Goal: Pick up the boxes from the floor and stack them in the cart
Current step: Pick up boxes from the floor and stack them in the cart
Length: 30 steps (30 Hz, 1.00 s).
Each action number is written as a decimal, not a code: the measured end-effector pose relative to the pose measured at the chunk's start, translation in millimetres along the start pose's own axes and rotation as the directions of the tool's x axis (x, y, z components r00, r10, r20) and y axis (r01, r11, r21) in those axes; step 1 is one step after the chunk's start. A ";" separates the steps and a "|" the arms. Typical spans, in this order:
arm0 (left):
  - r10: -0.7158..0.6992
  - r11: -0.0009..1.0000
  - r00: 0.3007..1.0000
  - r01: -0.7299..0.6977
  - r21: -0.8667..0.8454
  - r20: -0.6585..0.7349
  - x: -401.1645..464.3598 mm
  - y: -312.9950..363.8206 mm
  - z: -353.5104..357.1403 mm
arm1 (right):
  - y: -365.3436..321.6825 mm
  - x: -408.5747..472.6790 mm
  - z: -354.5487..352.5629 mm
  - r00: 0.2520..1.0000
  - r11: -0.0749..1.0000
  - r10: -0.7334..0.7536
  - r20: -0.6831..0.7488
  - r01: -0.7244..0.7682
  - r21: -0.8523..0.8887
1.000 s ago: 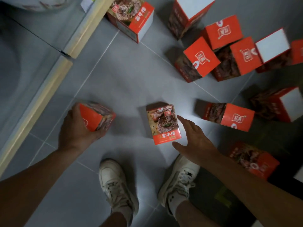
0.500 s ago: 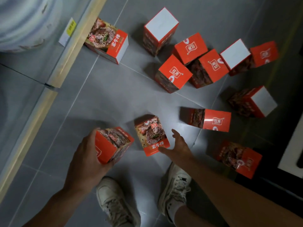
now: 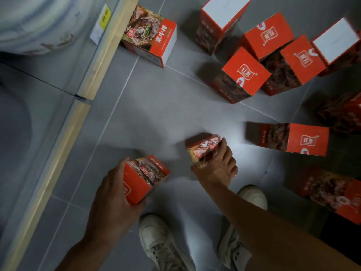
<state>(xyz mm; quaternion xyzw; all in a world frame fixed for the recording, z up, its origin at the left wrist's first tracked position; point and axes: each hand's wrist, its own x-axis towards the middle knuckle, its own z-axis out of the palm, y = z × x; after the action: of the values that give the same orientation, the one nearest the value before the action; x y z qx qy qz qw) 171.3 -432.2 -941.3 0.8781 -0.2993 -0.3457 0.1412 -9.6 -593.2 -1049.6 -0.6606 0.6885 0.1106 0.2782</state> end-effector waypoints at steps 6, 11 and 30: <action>-0.030 1.000 0.996 0.031 -0.004 0.082 -7.5 9.2 -47.5 | 13.1 -26.1 -61.9 0.980 0.977 -0.193 0.050 0.187 0.100; 0.033 0.995 0.998 -0.038 0.088 0.056 -35.5 51.2 -116.2 | -9.7 -65.9 -161.6 0.952 0.949 -0.304 -0.045 0.306 0.072; 0.137 0.963 0.986 -0.155 -0.222 -0.095 -284.0 276.4 -450.3 | -119.9 -307.6 -619.7 0.791 0.735 -0.599 -0.127 0.606 0.305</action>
<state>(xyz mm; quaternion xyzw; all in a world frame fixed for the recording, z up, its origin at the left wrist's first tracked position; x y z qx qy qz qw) 199.2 -452.6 -342.5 0.8444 -0.3158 -0.3315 0.2781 -48.4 -666.8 -352.4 -0.7924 0.4491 -0.1088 0.3981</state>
